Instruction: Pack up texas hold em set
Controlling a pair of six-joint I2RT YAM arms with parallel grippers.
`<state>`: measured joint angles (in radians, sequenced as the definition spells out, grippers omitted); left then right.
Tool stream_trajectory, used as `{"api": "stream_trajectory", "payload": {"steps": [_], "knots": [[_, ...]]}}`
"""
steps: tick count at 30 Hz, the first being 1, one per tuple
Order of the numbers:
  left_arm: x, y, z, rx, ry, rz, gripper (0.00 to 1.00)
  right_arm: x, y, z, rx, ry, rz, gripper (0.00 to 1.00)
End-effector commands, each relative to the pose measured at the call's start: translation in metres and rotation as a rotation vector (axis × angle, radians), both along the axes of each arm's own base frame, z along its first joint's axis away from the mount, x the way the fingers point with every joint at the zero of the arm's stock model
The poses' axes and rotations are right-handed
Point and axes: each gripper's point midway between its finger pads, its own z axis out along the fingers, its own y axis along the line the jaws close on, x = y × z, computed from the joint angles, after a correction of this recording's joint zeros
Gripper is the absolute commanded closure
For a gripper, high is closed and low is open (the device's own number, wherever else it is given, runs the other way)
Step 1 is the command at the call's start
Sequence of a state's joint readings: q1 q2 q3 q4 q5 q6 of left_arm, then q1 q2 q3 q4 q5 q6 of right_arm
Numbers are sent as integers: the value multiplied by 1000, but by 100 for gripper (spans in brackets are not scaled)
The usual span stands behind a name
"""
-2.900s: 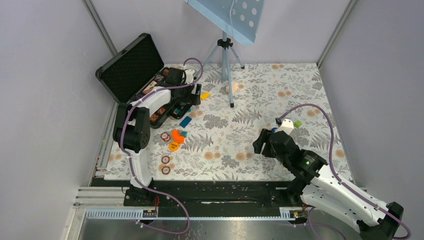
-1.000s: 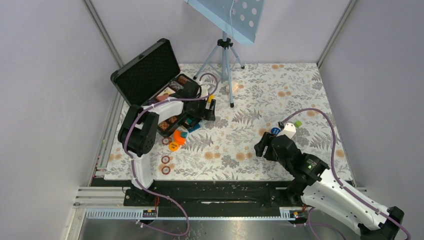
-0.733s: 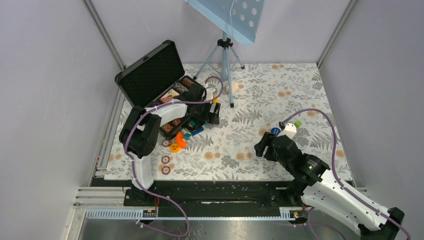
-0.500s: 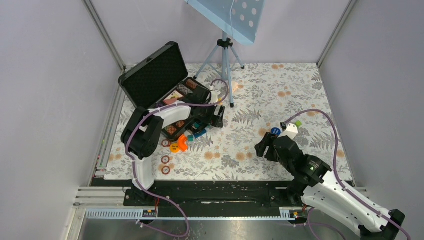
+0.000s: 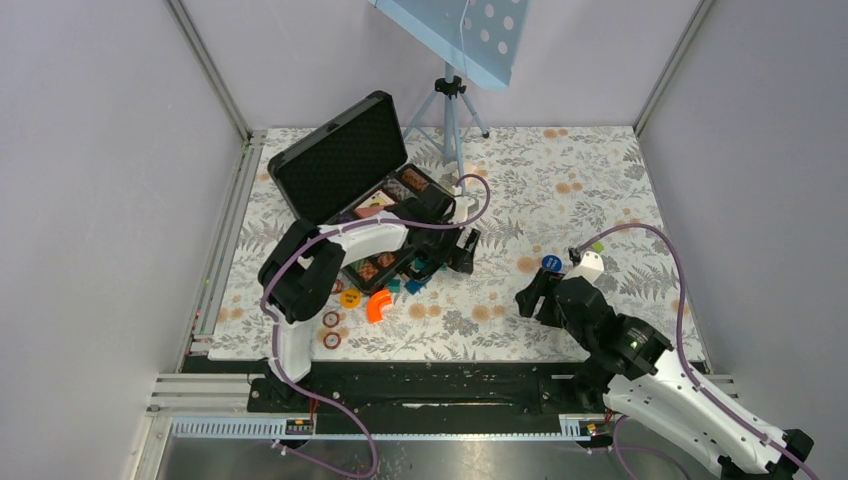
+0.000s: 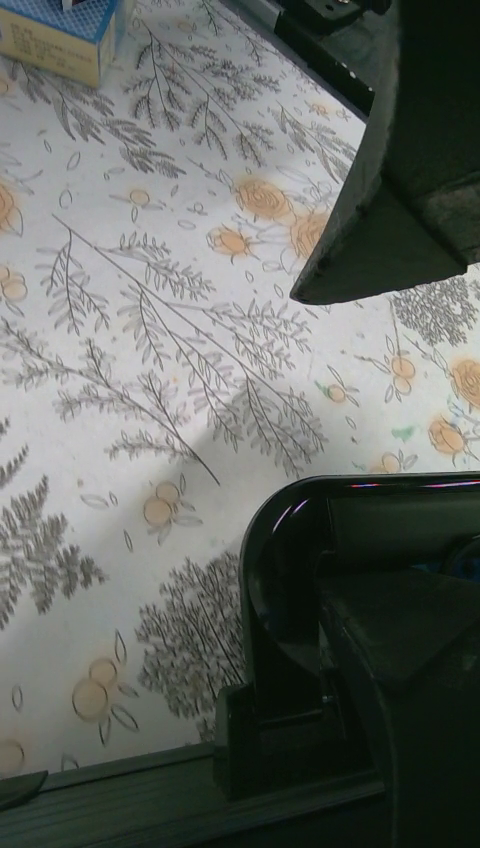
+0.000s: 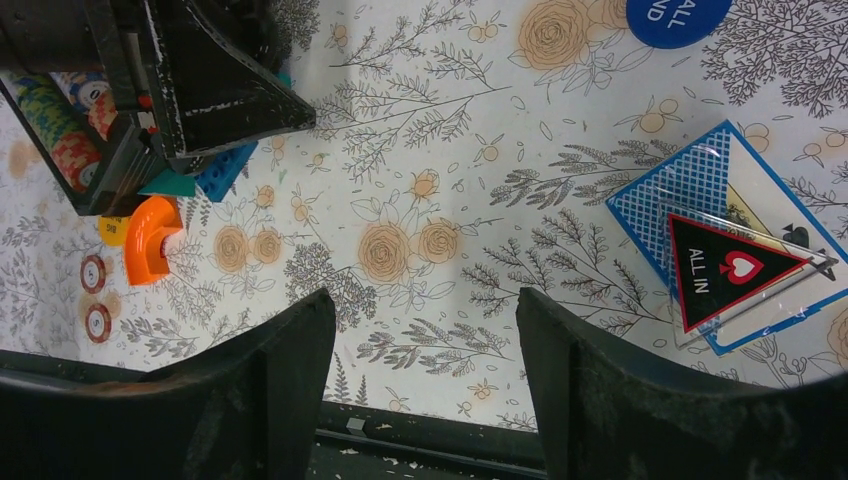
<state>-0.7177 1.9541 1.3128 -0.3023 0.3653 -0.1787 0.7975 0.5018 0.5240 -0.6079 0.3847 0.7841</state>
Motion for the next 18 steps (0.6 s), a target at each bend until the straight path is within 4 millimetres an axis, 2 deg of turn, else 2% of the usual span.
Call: {"api": "stream_trajectory", "payload": {"steps": [1,8,18], "knots": [[-77,-50,-5,-117,211,-232,13,1,-12,2,-13,-18,-53,26],[-93,-63,-6,-126,226,-259,13,-1,-18,4,-18,-28,-67,26],[-119,-62,-6,-134,238,-269,13,0,-21,4,-22,-36,-76,26]]}}
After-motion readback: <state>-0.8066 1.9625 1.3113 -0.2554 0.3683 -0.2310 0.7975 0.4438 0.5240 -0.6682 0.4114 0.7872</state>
